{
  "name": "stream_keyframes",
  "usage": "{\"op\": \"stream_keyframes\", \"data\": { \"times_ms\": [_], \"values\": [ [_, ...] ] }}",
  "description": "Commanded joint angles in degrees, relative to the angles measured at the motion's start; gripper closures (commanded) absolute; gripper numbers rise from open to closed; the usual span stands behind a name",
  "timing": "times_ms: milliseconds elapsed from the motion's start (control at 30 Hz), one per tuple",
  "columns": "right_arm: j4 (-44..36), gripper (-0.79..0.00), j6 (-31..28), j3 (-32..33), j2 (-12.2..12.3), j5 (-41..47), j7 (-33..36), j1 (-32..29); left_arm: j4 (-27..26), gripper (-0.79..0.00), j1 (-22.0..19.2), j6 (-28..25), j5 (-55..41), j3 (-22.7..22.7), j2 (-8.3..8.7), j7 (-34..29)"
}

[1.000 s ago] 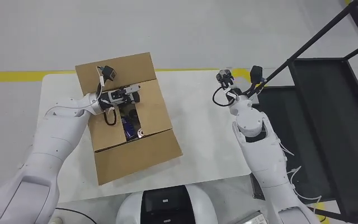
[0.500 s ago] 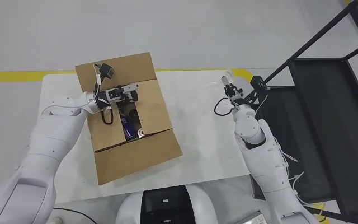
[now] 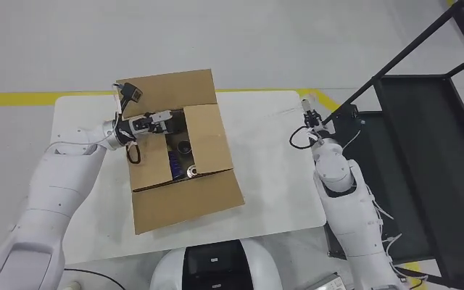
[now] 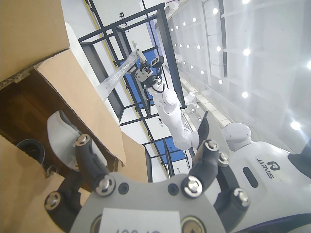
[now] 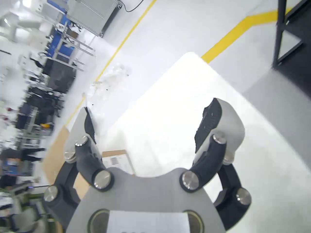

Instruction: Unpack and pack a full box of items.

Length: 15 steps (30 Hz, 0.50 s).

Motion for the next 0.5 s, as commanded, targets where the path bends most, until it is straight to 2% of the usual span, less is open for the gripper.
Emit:
{"op": "stream_keyframes", "data": {
  "times_ms": [0, 300, 467],
  "values": [
    [-0.1, -0.785, -0.9, -0.6, -0.7, 9.1, -0.8, 0.5, -0.4, -0.785, 0.4, 0.0, -0.1, 0.0, 0.04, 0.0],
    [-0.9, -0.785, -3.0, 0.3, -2.8, 30.6, -8.3, 2.1, -0.8, -0.785, 1.3, 0.1, -0.6, -0.3, 0.15, -0.1],
    [-2.4, -0.785, -2.6, 1.6, -3.2, 36.7, -9.2, 2.0, -0.6, -0.785, 1.7, 0.2, -0.9, -0.3, 0.12, -0.2]
  ]
}}
